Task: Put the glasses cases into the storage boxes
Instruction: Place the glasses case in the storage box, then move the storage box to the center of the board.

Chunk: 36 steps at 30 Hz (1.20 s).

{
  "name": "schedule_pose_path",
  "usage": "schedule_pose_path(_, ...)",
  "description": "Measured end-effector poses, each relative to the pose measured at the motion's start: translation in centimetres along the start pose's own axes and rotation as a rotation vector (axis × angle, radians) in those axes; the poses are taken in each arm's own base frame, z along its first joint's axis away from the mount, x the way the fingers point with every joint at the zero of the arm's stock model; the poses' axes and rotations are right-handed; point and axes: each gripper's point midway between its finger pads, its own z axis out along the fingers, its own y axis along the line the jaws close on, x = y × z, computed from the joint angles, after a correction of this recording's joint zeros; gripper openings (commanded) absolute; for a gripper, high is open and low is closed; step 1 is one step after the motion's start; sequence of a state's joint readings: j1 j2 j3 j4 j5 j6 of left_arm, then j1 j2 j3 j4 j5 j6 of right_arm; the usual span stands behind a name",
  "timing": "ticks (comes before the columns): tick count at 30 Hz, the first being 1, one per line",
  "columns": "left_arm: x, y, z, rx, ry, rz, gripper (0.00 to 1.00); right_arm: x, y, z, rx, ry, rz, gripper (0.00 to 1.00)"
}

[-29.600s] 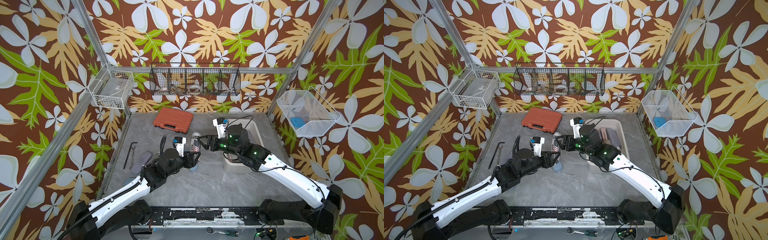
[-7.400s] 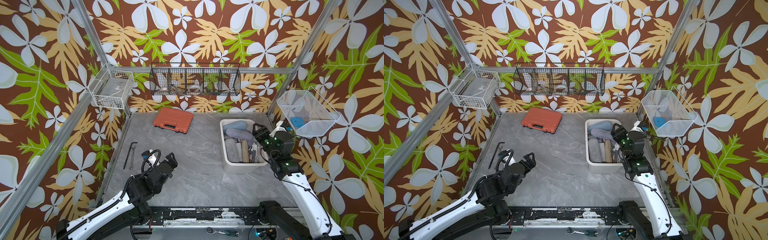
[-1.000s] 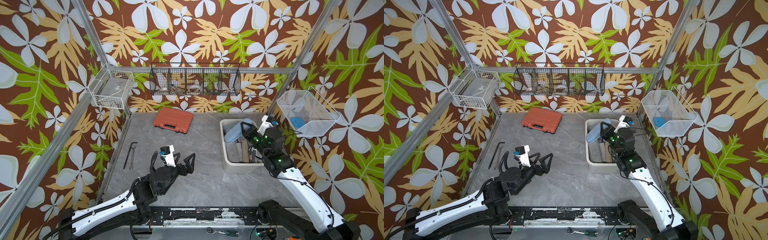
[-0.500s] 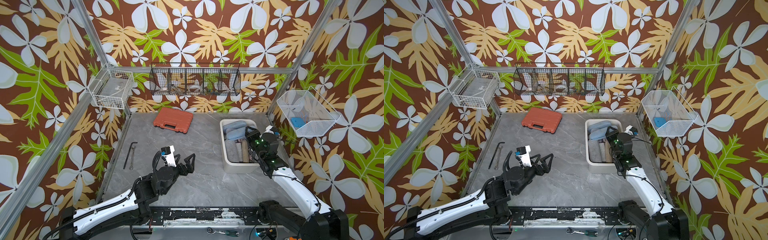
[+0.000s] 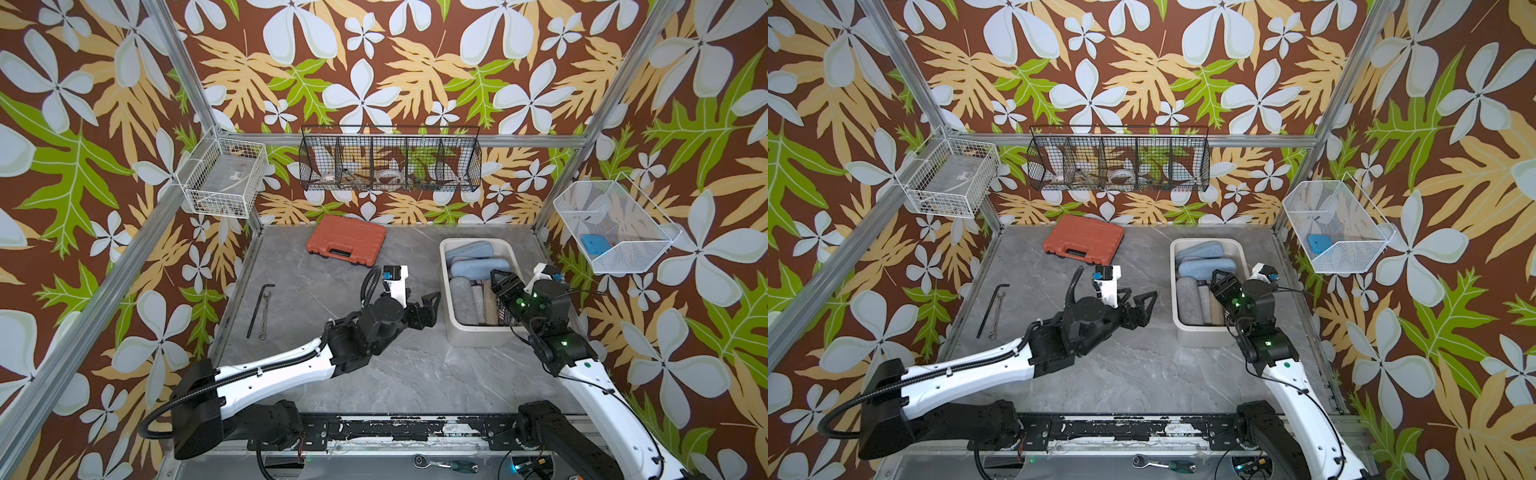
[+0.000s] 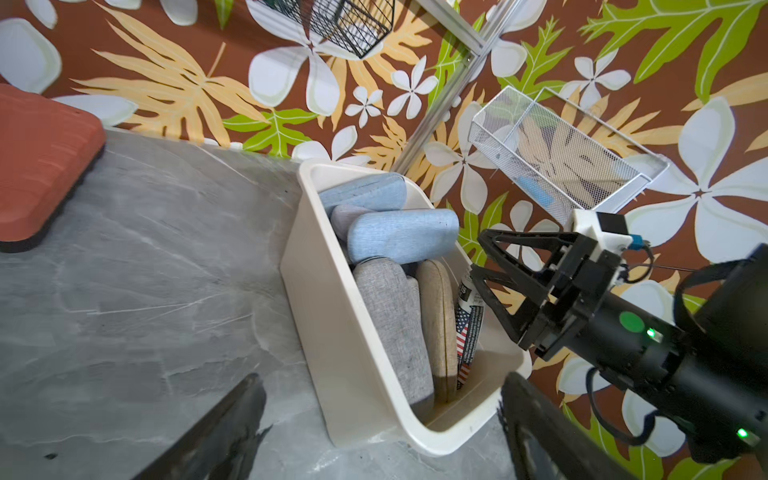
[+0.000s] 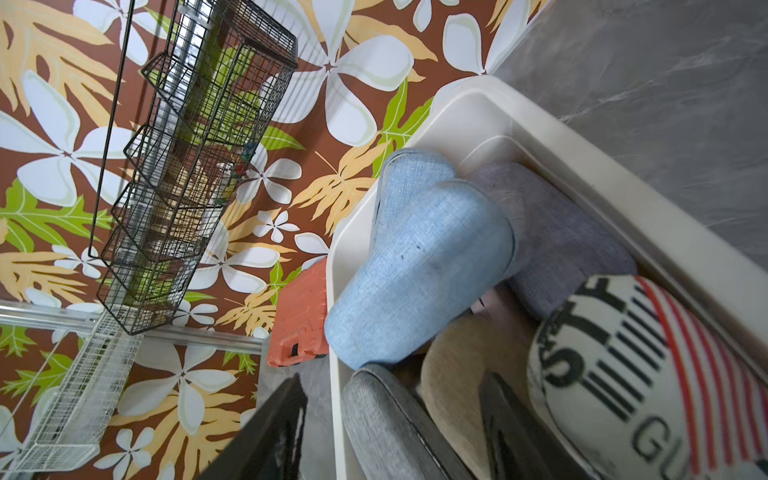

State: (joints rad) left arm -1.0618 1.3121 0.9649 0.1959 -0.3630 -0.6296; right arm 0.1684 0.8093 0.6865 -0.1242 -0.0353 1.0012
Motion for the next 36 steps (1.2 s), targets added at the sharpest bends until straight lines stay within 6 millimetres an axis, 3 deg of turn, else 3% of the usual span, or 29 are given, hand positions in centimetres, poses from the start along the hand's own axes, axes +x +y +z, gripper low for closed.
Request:
schedule_pose_path(8,5.1,-2.2,6.5,0.025,0.227,-0.106,0.65,-2.3,2.9,-4.2,-0.002,-0.005,-0.214,0.70)
schedule_pose_path(13,7.6,-2.5,8.7,-0.021,0.340,-0.139,0.56,-1.7,2.1,-5.2,0.055,0.055,-0.336,0.71)
schedule_pose_path(18,8.5,-2.3,9.9,-0.062,0.379,-0.147,0.47,-1.2,1.5,-6.3,0.080,0.087,-0.409,0.71)
schedule_pose_path(25,8.0,-2.4,9.1,-0.072,0.396,-0.133,0.55,-0.5,1.1,-6.6,0.087,0.127,-0.459,0.72)
schedule_pose_path(31,4.0,-3.7,6.4,-0.032,0.330,-0.072,0.71,-0.6,1.1,-6.5,0.087,0.125,-0.496,0.79)
schedule_pose_path(33,3.5,-3.3,6.2,-0.050,0.312,-0.051,0.72,-0.8,0.9,-6.6,0.095,0.114,-0.508,0.84)
schedule_pose_path(36,4.5,-1.7,6.5,-0.105,0.334,-0.018,0.73,-1.2,0.8,-6.8,0.110,0.094,-0.517,0.90)
